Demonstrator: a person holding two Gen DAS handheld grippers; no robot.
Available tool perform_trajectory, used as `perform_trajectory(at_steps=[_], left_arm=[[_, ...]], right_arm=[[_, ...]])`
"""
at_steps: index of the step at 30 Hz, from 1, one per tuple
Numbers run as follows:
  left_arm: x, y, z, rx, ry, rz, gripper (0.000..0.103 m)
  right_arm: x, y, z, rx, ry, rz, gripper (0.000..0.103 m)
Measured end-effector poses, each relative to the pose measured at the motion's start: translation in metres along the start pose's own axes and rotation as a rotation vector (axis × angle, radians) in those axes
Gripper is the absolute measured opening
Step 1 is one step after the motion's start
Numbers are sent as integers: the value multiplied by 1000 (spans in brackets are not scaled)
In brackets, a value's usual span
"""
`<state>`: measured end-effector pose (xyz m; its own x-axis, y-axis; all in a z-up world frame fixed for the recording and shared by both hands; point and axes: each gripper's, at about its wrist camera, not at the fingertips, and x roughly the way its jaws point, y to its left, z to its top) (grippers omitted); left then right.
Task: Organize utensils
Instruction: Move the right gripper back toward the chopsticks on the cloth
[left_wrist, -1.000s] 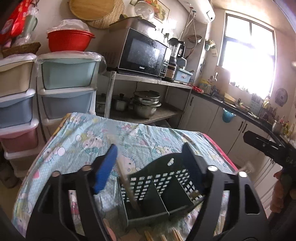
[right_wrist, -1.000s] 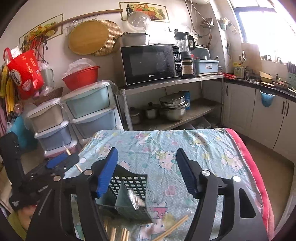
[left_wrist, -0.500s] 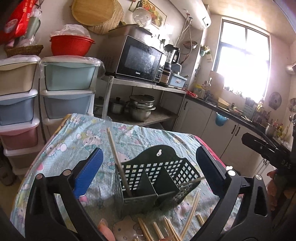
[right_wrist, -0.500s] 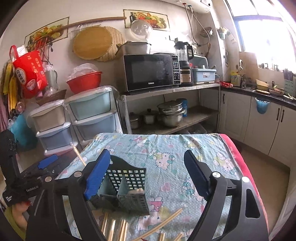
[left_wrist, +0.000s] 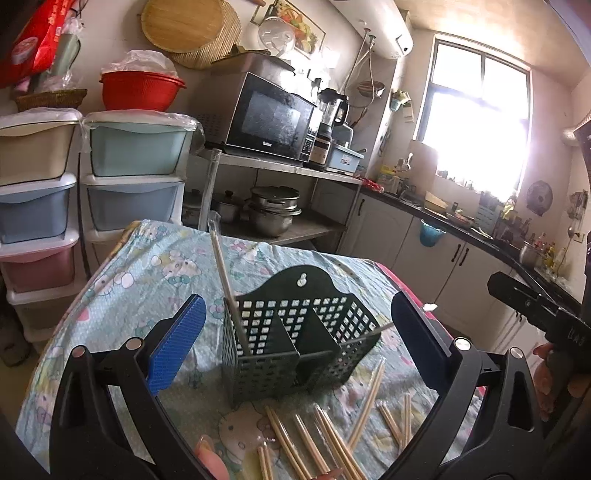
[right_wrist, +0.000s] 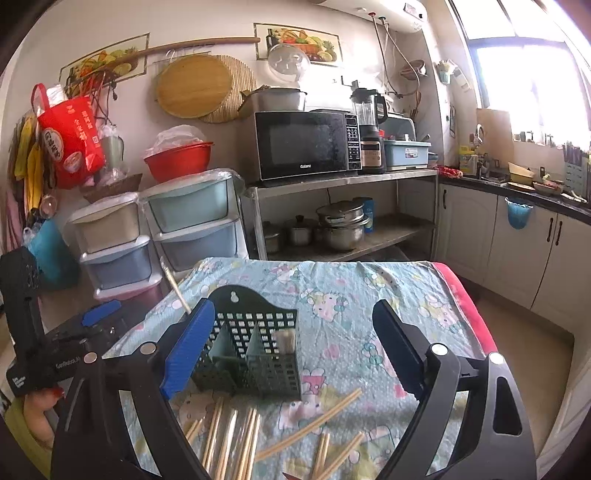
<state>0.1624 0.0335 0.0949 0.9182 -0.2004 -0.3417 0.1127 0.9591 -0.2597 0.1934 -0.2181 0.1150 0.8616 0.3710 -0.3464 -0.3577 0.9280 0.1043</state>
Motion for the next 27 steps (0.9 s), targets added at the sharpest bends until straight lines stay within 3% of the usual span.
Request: perform_trajectory(at_steps=[16,27], left_arm=[[-17,2,-18,9,39,5,92],[-18,6,-40,-8,108,3,92]], right_arm=[[-26,8,-29,-31,33,1,85],[-31,7,-53,-32,86,-7,85]])
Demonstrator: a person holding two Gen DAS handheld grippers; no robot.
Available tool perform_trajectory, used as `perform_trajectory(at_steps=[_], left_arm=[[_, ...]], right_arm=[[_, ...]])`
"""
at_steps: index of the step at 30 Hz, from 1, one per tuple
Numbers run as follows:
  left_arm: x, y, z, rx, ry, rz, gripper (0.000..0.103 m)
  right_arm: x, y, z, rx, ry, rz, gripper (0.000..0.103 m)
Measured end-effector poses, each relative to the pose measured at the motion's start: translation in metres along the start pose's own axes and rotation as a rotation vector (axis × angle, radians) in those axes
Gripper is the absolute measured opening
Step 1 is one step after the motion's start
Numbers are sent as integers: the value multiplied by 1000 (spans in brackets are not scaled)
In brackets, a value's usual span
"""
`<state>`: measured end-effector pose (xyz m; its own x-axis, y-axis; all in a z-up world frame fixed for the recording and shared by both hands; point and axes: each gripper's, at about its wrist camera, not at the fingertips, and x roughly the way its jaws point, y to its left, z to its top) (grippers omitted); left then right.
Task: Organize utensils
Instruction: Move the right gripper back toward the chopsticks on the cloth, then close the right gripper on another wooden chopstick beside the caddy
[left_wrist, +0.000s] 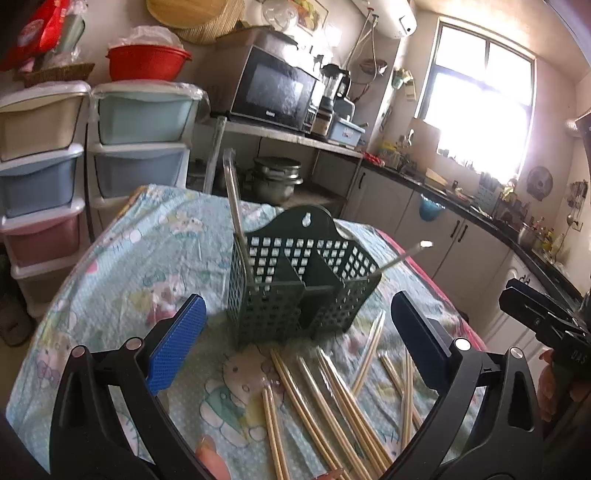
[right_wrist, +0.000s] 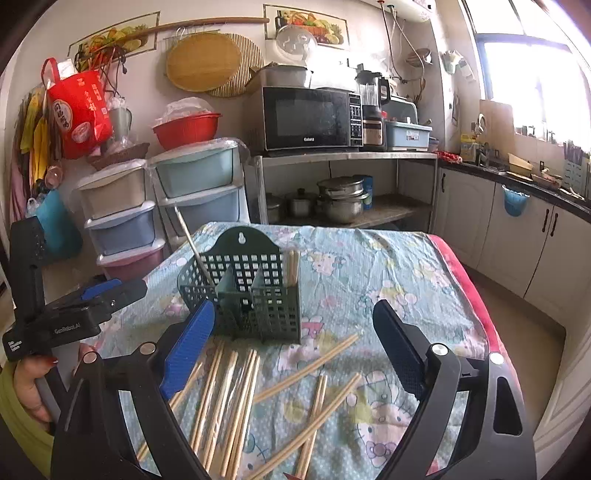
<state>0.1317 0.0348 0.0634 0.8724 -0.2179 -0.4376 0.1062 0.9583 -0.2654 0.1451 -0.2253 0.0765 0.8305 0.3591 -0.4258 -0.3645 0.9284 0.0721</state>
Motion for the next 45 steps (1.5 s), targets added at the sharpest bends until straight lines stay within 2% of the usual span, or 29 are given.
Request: perform_trajectory(at_steps=[9,16,22,27,31,34,35,37,45], left_arm=[[14,0,-25,11,100,9,92],[32,-1,-43,-2,201,-20,91],[50,-8,-54,0,288,-61,67],[67,-12,-64,-4,354,-100,61],[80,-15,-70,-8,404,-125,44],[90,-17,-71,-12,440,-140,26],[95,-16,-72,-19,454,-149,22],[102,-15,-71,-27,478,-151,20],[131,-4,-64,-46,536,-70,20]], right_arm=[[9,-5,-28,16,75,-2,85],[19,-16,-46,50,139,-6,85],[28,-29,-61,80,203,-17,84],[37,-42,-72,117,248,-21,80],[47,-51,-78,146,281,-16,76],[55,-55,-80,160,306,-6,69],[58,-56,-81,161,312,-4,67],[63,-56,-81,159,320,0,63],[90,-63,-78,176,383,12,53]])
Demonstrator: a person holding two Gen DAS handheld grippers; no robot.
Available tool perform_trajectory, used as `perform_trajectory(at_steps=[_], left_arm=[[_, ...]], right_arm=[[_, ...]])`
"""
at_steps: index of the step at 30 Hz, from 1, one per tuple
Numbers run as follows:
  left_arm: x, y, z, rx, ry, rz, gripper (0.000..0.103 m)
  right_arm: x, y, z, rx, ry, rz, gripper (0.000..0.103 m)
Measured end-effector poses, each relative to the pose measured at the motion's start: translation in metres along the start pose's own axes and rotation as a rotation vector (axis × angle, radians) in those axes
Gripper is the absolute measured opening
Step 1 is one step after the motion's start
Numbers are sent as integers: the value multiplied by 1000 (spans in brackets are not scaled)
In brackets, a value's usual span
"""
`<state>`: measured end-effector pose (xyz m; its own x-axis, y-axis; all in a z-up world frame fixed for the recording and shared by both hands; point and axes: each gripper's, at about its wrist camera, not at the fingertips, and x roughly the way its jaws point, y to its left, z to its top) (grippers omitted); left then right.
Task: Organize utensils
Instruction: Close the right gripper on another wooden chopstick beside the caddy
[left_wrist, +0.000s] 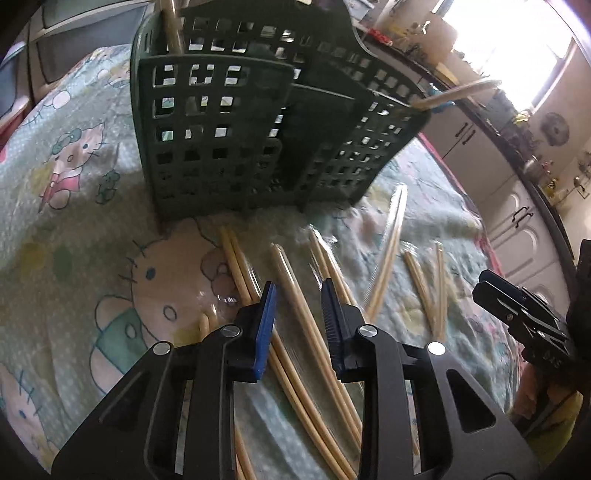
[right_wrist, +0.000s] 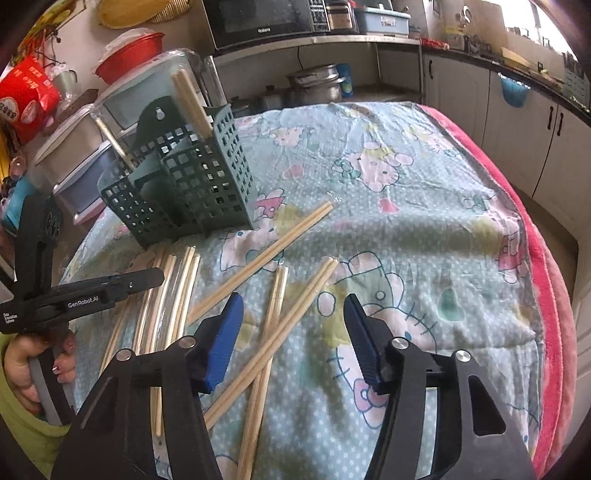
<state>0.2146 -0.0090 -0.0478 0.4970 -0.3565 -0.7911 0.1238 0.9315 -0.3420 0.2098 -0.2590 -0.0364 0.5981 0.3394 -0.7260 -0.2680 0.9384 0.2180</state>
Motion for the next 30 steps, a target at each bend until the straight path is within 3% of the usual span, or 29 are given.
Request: perform_trajectory(at_steps=[15,24,26,30], left_arm=[[25,9,25,-13,44,44,20],[20,26,34,-27,38,36,20],[20,28,35,-27,35,38,15],[21,20,32,-29,26,28,9]], right_arm=[[47,-24,23,139,131,77,48],[63,-36,27,219,153,114,30],[64,-38,27,225,150,118,17],[61,-42,27,242,136,132,14]])
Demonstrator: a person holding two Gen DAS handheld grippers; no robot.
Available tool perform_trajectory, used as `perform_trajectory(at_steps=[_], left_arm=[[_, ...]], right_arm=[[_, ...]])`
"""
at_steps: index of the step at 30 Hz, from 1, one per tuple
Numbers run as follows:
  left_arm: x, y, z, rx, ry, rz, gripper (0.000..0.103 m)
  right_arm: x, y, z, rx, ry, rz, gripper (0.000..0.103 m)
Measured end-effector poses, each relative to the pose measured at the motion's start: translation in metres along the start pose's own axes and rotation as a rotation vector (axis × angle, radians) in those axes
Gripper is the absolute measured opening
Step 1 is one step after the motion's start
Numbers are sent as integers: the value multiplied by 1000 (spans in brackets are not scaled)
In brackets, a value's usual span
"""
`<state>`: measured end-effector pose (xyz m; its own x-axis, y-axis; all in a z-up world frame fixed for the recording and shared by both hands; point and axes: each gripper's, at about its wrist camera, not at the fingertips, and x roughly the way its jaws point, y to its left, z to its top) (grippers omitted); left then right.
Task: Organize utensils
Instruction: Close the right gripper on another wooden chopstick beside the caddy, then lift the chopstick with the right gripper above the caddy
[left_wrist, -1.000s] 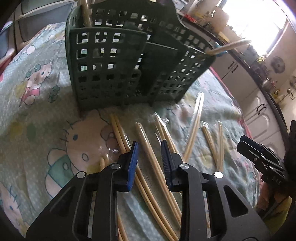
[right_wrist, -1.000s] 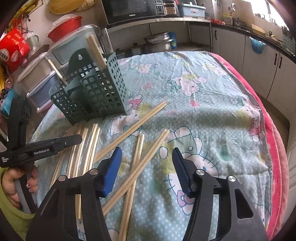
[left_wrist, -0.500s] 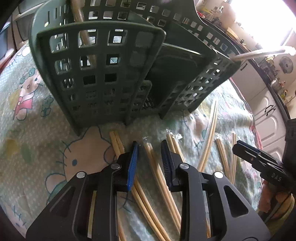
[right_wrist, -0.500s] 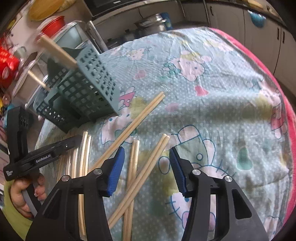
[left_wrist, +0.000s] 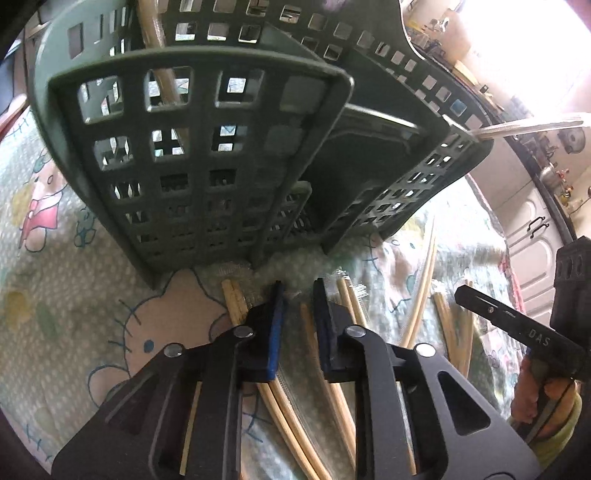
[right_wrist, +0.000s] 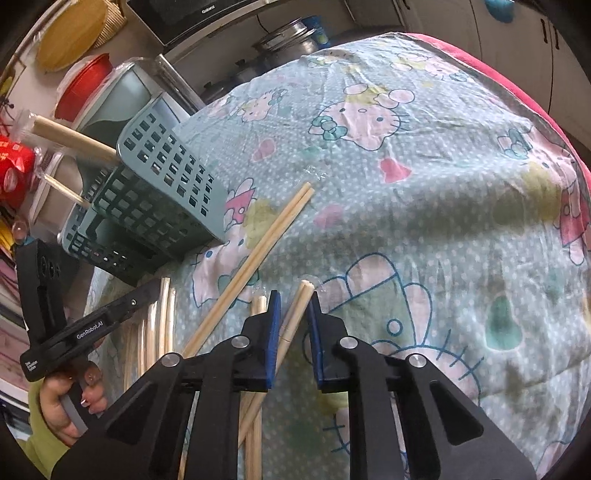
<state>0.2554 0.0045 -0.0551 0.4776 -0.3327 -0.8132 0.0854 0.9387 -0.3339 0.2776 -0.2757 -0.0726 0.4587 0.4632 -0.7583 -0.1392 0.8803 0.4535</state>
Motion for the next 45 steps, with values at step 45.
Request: perform_trajectory(at_steps=[45], left_arm=[[-179,-35,21,118,-464,-135,3]], right_arm=[[-149,133,-17,-366,-407,78,6]])
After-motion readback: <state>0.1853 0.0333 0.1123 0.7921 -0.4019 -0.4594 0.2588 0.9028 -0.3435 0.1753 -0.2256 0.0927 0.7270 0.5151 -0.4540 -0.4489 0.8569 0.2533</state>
